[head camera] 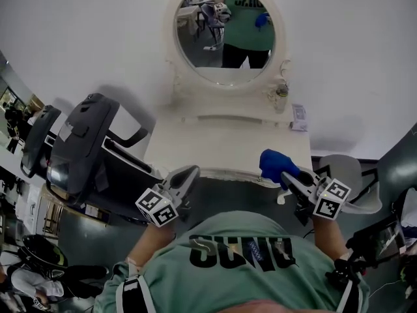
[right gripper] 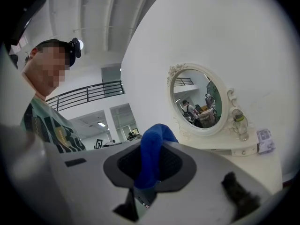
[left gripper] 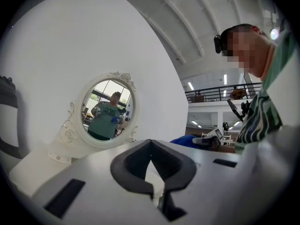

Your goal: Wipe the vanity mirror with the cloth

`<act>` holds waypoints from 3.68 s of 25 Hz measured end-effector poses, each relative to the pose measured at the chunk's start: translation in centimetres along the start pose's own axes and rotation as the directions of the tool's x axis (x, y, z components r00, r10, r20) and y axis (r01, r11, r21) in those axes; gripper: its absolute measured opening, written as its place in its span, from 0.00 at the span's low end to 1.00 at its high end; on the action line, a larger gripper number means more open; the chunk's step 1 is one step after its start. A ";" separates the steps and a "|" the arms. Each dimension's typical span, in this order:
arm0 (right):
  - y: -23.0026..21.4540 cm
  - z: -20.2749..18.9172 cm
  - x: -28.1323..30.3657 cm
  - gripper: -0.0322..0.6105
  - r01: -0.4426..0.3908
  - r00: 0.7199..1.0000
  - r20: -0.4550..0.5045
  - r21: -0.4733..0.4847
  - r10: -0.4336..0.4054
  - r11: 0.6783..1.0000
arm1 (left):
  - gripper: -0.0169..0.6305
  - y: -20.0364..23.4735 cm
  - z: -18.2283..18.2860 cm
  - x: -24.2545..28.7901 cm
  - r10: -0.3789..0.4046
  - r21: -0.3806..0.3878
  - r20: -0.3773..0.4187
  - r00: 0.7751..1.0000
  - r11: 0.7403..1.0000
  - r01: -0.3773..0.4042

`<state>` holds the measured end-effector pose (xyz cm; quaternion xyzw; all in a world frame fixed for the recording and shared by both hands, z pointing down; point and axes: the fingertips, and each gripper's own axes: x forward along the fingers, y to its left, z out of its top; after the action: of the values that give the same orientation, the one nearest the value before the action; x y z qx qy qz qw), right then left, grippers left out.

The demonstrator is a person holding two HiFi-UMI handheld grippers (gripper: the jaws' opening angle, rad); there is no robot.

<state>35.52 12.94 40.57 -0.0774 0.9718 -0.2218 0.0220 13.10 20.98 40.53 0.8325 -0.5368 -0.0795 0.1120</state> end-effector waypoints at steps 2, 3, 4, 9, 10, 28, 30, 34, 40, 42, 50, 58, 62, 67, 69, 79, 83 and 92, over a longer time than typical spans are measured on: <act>-0.5 0.0 1.5 0.14 -0.017 1.000 -0.008 0.002 0.017 1.000 | 0.04 1.3 0.1 -0.1 0.016 0.000 -0.004 1.000 1.000 -0.016; -0.9 0.1 2.4 0.14 -0.022 1.000 -0.011 0.003 0.022 1.000 | 0.04 2.3 0.2 0.0 0.020 -0.003 -0.003 1.000 1.000 -0.020; -1.3 0.1 3.4 0.14 -0.023 1.000 -0.014 0.005 0.023 1.000 | 0.04 3.3 0.3 0.1 0.021 -0.006 -0.002 1.000 1.000 -0.021; -3.2 0.6 10.3 0.14 -0.006 1.000 -0.030 -0.013 0.005 1.000 | 0.04 10.3 1.2 1.2 -0.026 -0.018 0.008 1.000 1.000 0.026; -3.7 0.9 12.1 0.15 0.004 1.000 -0.027 -0.022 -0.004 1.000 | 0.04 12.2 1.6 1.5 -0.039 -0.019 0.011 0.999 0.999 0.039; -15.7 8.3 27.6 0.14 0.293 0.953 0.084 -0.014 -0.291 0.956 | 0.04 33.1 6.9 13.5 -0.253 -0.099 -0.043 0.966 0.964 0.248; -18.1 9.4 27.3 0.15 0.276 0.959 0.073 -0.027 -0.274 0.961 | 0.04 33.1 6.3 15.4 -0.223 -0.113 -0.044 0.974 0.970 0.217; -22.1 13.3 28.0 0.14 0.194 0.981 0.043 -0.180 -0.189 0.964 | 0.04 33.0 6.7 18.9 -0.119 -0.104 -0.010 0.993 0.988 0.117; -22.1 23.2 34.7 0.14 0.055 0.998 0.013 -0.665 -0.062 0.745 | 0.04 33.0 7.0 17.7 0.096 -0.124 0.046 0.994 0.988 -0.090; -20.3 26.5 37.9 0.14 0.095 0.995 0.059 -0.802 -0.080 0.589 | 0.04 33.7 7.3 16.1 0.145 -0.116 0.056 0.988 0.984 -0.138; -16.0 33.0 52.0 0.15 0.281 0.910 0.306 -0.951 -0.280 -0.127 | 0.04 39.5 7.5 10.6 0.170 -0.150 0.077 0.983 0.976 -0.157; -18.7 33.1 59.7 0.15 0.233 0.774 0.511 -0.779 -0.374 -0.582 | 0.04 42.5 6.6 7.4 0.151 -0.193 0.093 0.984 0.972 -0.131; -19.9 33.2 59.7 0.15 0.228 0.737 0.562 -0.730 -0.376 -0.645 | 0.04 42.8 6.0 6.5 0.166 -0.209 0.093 0.982 0.967 -0.144; -20.5 30.7 61.3 0.14 0.198 0.755 0.541 -0.728 -0.371 -0.657 | 0.04 44.0 5.2 5.4 0.196 -0.236 0.089 0.977 0.957 -0.170; -21.0 29.1 62.1 0.14 0.184 0.768 0.524 -0.731 -0.368 -0.658 | 0.04 44.4 5.0 5.4 0.199 -0.238 0.087 0.976 0.955 -0.174; -24.5 19.3 64.0 0.14 0.087 0.832 0.401 -0.777 -0.383 -0.623 | 0.04 44.8 3.4 6.0 0.198 -0.274 0.050 0.979 0.945 -0.177; -26.6 14.5 64.0 0.14 0.025 0.843 0.332 -0.810 -0.423 -0.586 | 0.04 44.9 2.4 5.7 0.201 -0.292 0.025 0.979 0.938 -0.185; -32.5 5.0 61.4 0.14 -0.188 0.815 0.153 -0.842 -0.558 -0.505 | 0.04 43.8 0.6 5.9 0.177 -0.326 -0.007 0.984 0.930 -0.169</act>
<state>-20.13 -27.92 49.64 -0.2060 0.6083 0.6980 -0.3167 -22.99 -1.89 51.74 0.7511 -0.5888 -0.1661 0.2481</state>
